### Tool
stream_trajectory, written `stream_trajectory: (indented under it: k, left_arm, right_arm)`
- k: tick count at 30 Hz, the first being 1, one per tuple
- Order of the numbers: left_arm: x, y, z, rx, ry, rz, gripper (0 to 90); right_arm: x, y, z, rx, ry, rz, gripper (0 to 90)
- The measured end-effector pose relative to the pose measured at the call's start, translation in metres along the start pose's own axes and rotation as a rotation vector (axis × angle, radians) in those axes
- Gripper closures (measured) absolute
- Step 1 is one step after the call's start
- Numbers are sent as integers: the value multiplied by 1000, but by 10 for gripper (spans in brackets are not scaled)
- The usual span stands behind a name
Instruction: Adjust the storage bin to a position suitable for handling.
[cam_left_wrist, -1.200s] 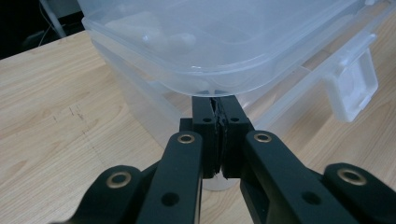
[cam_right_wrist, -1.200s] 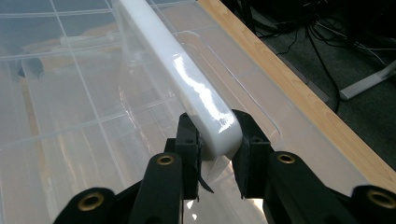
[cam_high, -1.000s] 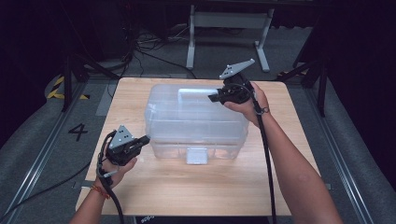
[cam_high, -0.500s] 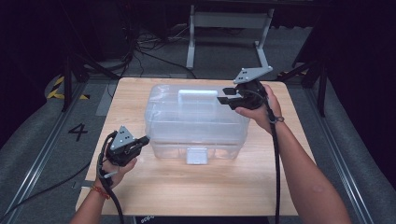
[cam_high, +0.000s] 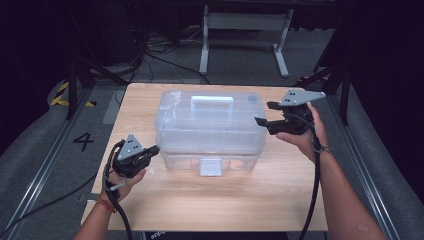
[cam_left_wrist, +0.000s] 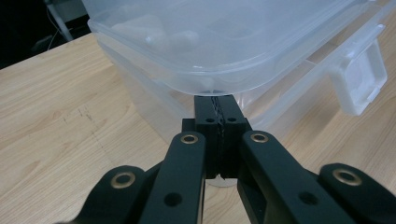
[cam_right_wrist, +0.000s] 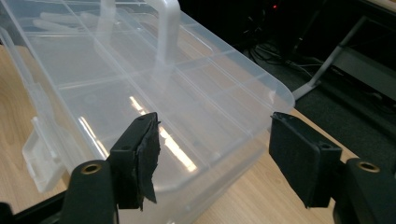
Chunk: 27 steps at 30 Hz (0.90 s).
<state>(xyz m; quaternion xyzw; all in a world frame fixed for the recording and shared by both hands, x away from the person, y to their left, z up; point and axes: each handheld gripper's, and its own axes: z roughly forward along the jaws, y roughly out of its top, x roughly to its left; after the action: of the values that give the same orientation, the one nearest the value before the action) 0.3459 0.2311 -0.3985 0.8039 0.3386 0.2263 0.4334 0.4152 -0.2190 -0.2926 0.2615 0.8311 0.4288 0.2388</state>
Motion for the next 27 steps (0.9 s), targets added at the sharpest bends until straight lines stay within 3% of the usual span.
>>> stream_trajectory:
  k: [5, 7, 13, 22, 27]
  left_arm:
    - [0, 1, -1, 6, 8, 7, 898]
    - [0, 0, -1, 2, 4, 0, 898]
    - [0, 2, -2, 2, 9, 2, 898]
    - [1, 7, -4, -13, 11, 0, 898]
    - [2, 10, -6, -25, 14, -2, 898]
  right_arm:
    - [-3, -29, -20, -69, -15, 56, 336]
    - [-2, -33, -22, -80, -12, 63, 333]
    - [6, -59, -23, -51, -2, 70, 329]
    - [17, -81, -9, -4, 27, 60, 330]
    - [20, -91, 0, 28, 19, 42, 327]
